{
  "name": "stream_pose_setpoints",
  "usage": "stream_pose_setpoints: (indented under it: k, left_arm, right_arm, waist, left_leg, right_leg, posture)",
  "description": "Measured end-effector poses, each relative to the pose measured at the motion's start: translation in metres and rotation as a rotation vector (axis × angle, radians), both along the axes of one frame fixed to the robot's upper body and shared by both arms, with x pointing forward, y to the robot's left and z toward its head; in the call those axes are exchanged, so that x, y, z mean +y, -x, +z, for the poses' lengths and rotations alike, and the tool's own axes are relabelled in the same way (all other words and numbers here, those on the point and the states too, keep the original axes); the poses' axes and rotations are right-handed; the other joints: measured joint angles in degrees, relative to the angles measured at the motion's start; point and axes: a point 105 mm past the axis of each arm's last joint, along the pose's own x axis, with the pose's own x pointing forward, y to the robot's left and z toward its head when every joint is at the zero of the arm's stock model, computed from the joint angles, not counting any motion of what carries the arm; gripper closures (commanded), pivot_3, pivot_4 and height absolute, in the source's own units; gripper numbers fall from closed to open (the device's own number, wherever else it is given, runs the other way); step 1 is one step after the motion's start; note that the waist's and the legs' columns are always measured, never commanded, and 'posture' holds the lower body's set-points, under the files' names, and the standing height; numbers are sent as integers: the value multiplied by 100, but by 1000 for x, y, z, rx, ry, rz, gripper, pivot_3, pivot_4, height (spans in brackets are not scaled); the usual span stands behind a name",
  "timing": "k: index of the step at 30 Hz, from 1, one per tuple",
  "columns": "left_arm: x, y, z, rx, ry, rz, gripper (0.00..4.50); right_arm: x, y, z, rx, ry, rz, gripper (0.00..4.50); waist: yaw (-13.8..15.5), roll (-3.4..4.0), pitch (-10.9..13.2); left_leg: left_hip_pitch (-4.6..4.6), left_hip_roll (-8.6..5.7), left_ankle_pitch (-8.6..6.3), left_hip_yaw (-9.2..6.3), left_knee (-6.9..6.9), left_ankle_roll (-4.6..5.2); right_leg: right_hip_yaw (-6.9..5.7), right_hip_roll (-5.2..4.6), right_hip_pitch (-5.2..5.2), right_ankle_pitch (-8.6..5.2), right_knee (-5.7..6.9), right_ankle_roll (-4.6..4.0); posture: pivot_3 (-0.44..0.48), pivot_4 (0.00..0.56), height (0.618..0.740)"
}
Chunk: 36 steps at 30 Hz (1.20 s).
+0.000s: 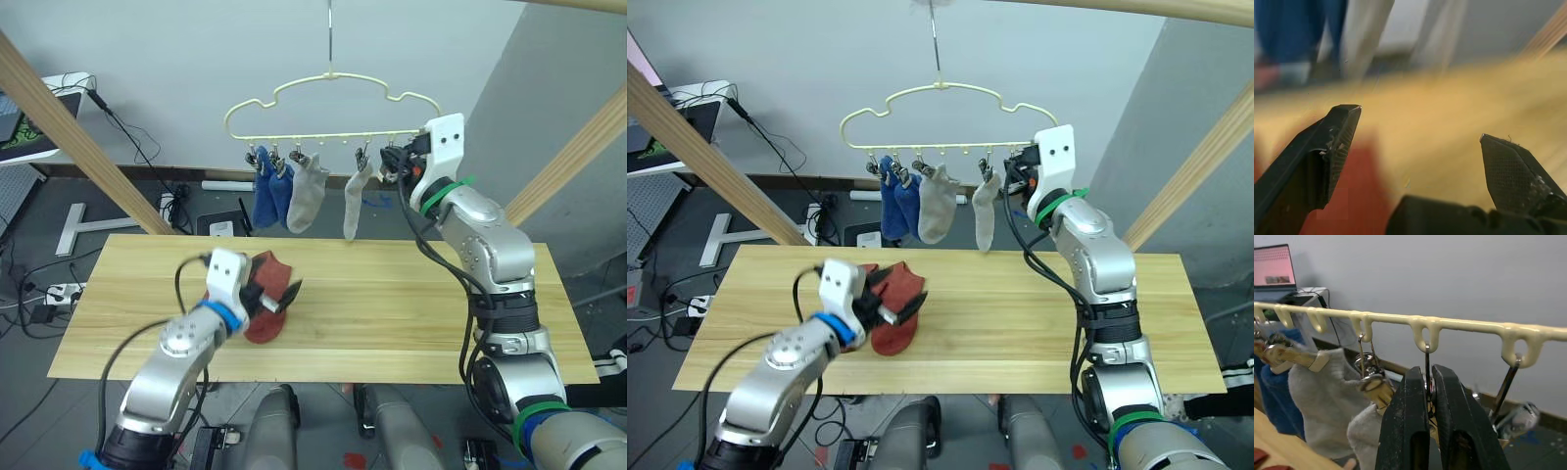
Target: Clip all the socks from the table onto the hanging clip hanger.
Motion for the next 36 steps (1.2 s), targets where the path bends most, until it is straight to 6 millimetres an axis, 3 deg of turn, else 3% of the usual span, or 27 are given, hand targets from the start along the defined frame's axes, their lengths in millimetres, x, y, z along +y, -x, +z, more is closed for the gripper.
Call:
stream_pose_setpoints:
  k: [6, 11, 15, 18, 21, 26, 34, 36]
  left_arm:
    - [10, -17, -9, -40, -40, 38, 0]
    - [2, -43, -21, -16, -27, 17, 0]
    - [6, -44, -42, 61, -41, 13, 0]
    - [4, -45, -43, 69, -50, -11, 0]
    - [1, -43, -45, 67, -94, -64, 517]
    - [-6, -39, -48, 51, -154, -150, 2082]
    - [-7, -39, -45, 46, -107, -136, 4448]
    - [-16, -33, -42, 40, -44, -158, 4480]
  right_arm:
    - [0, 3, -1, 25, -6, 4, 4486]
    - [2, 6, -2, 35, -8, -4, 4486]
    - [-1, 9, 1, 30, -4, -19, 4486]
    - [-2, 10, -1, 37, -1, -24, 4486]
    - [-2, 11, -2, 41, 2, -26, 4500]
    - [-3, 12, -3, 48, 8, -28, 4500]
    - [-5, 13, -2, 46, 12, -31, 4500]
    - [-7, 13, -1, 63, -11, -24, 4500]
  waist:
    - [9, 2, 4]
    - [-2, 1, 4]
    - [-25, 1, 4]
    - [-30, 2, 4]
    - [-26, 1, 3]
    - [-25, 0, 1]
    - [-25, 0, 1]
    - [-27, 0, 1]
  left_leg:
    - [-4, -9, 0, 12, 0, 1]
    - [-9, -10, -1, 24, 0, 3]
    - [-8, -6, -2, 23, -5, 3]
    - [-7, -5, -1, 22, -5, 2]
    - [-6, -5, -1, 25, -2, 2]
    - [-5, -9, -1, 30, 1, 2]
    - [-5, -7, -1, 32, 2, 2]
    - [-10, -7, -1, 32, 2, 2]
  right_leg:
    - [8, -2, 1, -1, -13, 0]
    - [3, -2, 2, 2, -22, 6]
    - [3, -1, 1, 2, -20, 6]
    - [2, 0, 2, 2, -12, 6]
    - [1, -1, 6, 2, -10, 6]
    - [2, -5, 7, 3, -14, 7]
    - [1, -4, 7, 3, -12, 8]
    - [1, -4, 6, 3, -15, 8]
  posture:
    - [-17, 332, 740]
    - [-45, 326, 740]
    - [-53, 321, 740]
    - [-60, 316, 740]
    - [-61, 314, 740]
    - [-60, 309, 740]
    - [-59, 306, 740]
    - [-58, 310, 740]
